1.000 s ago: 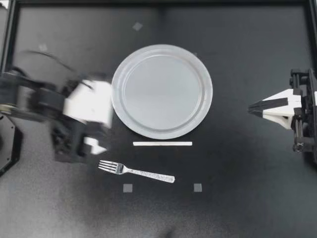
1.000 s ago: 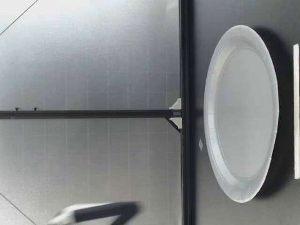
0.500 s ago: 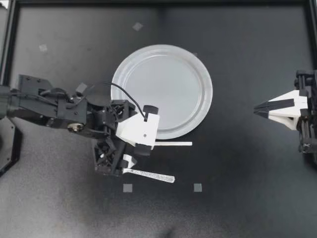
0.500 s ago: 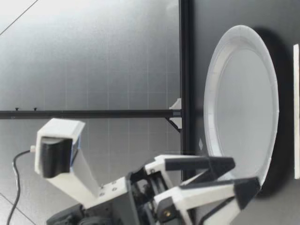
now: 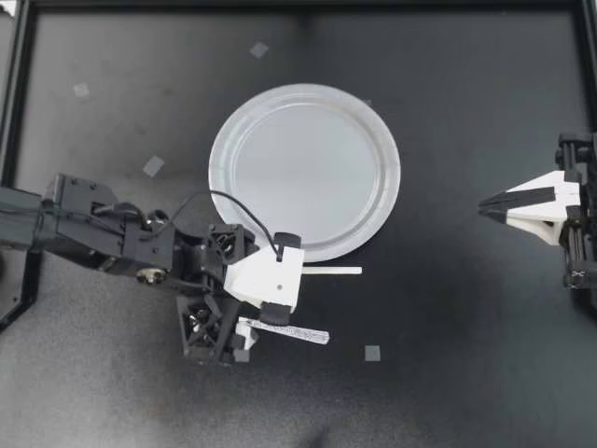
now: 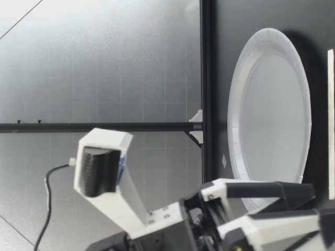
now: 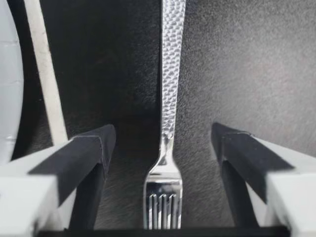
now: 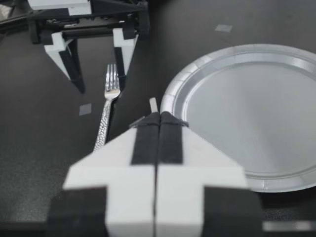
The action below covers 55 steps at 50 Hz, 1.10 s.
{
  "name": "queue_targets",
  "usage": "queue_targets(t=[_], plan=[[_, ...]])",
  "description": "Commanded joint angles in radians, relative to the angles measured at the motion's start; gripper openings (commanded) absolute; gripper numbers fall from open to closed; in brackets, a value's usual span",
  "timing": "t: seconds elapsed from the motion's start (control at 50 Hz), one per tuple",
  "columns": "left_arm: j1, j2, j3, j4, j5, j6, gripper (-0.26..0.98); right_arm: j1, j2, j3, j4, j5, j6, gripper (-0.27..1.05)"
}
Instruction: Pick up the fork and place it on the plate.
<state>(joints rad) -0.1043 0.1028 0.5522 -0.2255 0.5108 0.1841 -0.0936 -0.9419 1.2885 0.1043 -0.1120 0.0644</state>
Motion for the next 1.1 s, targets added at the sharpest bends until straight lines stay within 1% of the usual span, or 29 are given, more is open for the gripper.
queue_targets(t=[0.0, 0.14, 0.32, 0.58, 0.74, 0.94, 1.08], plan=[[-0.018, -0.006, -0.015, -0.003, -0.02, -0.015, 0.64, -0.006, 0.002, -0.012, 0.003, -0.005, 0.002, -0.07], [-0.048, 0.02, -0.009, -0.003, -0.061, -0.054, 0.64, -0.006, 0.002, -0.011, 0.003, -0.018, 0.002, -0.07], [-0.074, 0.04, -0.014, -0.003, -0.072, -0.094, 0.64, -0.006, 0.003, 0.005, 0.003, -0.025, 0.002, -0.07], [-0.074, 0.046, -0.005, 0.006, -0.087, -0.106, 0.64, -0.005, -0.005, 0.017, 0.003, -0.028, 0.003, -0.07], [-0.074, 0.058, -0.003, 0.029, -0.087, -0.107, 0.63, -0.005, -0.005, 0.021, 0.002, -0.031, 0.017, -0.07], [-0.064, 0.058, 0.012, 0.049, -0.089, -0.109, 0.64, -0.005, -0.003, 0.021, 0.003, -0.032, 0.037, -0.07], [-0.055, 0.055, 0.025, 0.049, -0.098, -0.109, 0.63, -0.005, -0.005, 0.021, 0.003, -0.031, 0.048, -0.07]])
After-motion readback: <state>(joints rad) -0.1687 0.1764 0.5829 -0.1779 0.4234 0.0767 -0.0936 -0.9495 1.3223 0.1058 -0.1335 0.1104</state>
